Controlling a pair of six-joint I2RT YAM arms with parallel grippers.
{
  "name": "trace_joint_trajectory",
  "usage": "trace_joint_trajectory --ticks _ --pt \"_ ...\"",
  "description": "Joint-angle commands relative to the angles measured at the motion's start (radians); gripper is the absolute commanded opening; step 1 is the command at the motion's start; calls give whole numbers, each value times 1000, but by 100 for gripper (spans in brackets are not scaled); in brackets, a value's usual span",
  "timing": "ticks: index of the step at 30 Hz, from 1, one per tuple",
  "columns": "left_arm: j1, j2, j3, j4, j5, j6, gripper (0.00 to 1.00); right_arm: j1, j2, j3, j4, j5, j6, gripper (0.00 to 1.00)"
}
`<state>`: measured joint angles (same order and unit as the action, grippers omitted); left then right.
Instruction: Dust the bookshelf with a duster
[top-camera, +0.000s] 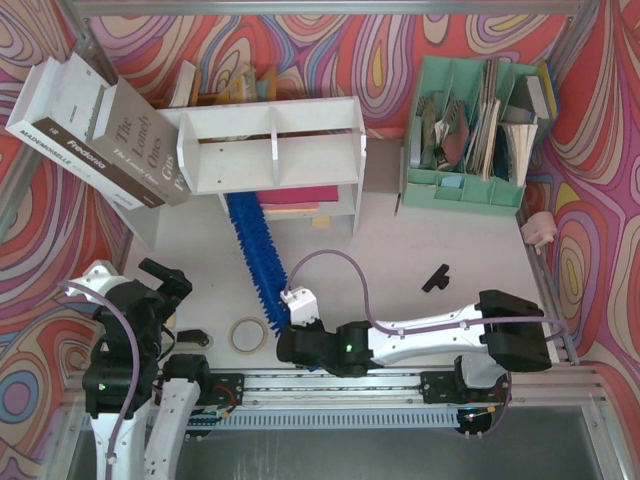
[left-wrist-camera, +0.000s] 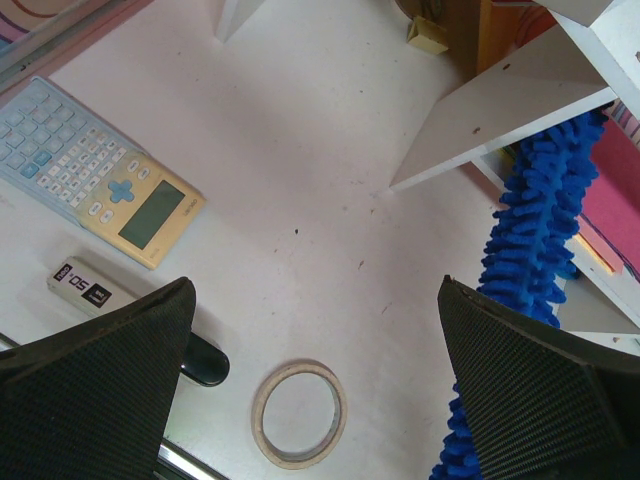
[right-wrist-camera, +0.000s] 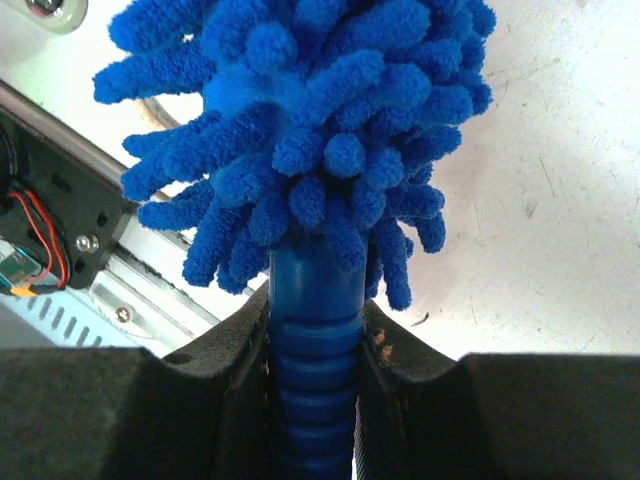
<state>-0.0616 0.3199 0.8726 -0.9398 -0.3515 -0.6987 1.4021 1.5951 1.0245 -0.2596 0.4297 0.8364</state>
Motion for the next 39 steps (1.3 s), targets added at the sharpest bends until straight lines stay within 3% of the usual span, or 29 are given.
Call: trace_joint_trajectory --ticks 1,10,20,27,33,39 --pt "5 -1 -17 16 -3 13 98 56 -22 8 -19 14 -65 0" --pt "5 0 -17 16 -4 10 98 111 -147 -109 -89 60 20 0" --pt "5 -2 -17 15 -3 10 98 16 -112 28 -103 174 77 0" --pt "5 1 -17 16 1 12 98 -76 -67 96 -26 138 -17 0" --pt "5 -5 -17 19 1 13 98 -80 -47 114 51 62 -92 0" --pt "5 -4 -18 18 2 12 98 -76 -83 46 7 43 -40 0"
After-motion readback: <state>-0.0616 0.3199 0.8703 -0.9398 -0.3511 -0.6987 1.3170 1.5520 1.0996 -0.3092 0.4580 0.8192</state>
